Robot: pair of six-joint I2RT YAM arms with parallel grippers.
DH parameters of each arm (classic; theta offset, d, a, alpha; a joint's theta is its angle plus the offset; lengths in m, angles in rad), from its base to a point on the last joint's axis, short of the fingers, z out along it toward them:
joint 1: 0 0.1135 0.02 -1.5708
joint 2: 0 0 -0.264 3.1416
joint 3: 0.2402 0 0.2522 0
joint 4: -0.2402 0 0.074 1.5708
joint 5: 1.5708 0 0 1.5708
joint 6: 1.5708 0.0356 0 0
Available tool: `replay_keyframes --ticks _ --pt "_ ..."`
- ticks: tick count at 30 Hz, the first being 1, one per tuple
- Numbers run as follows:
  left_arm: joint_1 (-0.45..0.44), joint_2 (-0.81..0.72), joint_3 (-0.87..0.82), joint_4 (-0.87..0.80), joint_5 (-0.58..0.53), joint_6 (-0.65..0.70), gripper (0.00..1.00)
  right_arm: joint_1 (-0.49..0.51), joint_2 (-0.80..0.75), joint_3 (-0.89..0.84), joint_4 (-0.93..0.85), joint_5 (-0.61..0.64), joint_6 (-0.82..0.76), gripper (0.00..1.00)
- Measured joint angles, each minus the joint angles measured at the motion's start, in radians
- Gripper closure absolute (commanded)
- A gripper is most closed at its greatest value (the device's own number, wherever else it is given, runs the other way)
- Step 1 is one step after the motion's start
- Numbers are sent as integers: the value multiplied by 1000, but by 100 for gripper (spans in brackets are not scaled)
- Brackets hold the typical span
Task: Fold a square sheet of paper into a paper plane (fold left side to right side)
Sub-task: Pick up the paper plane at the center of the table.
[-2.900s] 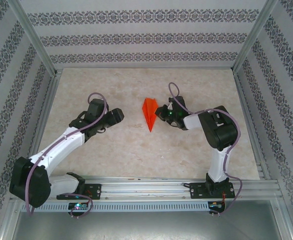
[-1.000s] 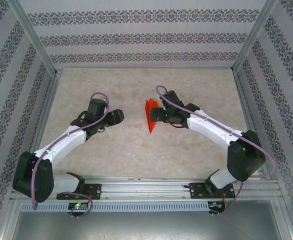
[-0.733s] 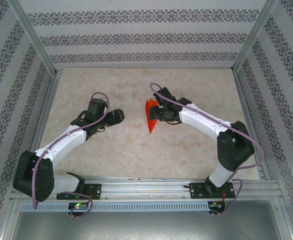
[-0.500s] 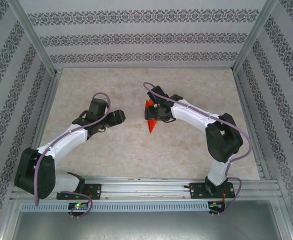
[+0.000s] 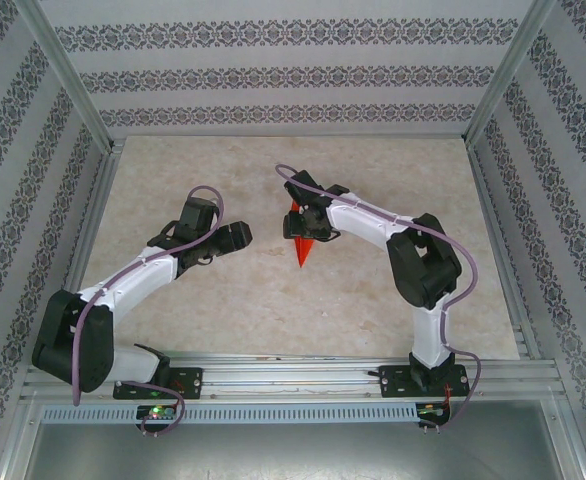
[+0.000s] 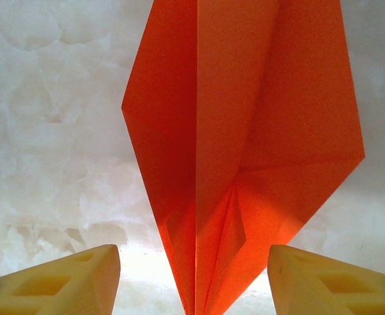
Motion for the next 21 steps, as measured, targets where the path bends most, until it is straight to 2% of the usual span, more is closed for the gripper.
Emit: replay_keyframes --ticks 6,11,21 --pt "0 10 2 0 9 0 21 -1 22 2 -1 -11 0 43" --pt "0 14 5 0 11 0 21 -1 33 2 -2 -14 0 48" --pt "0 40 24 0 14 1 21 -2 34 2 -8 -18 1 47"
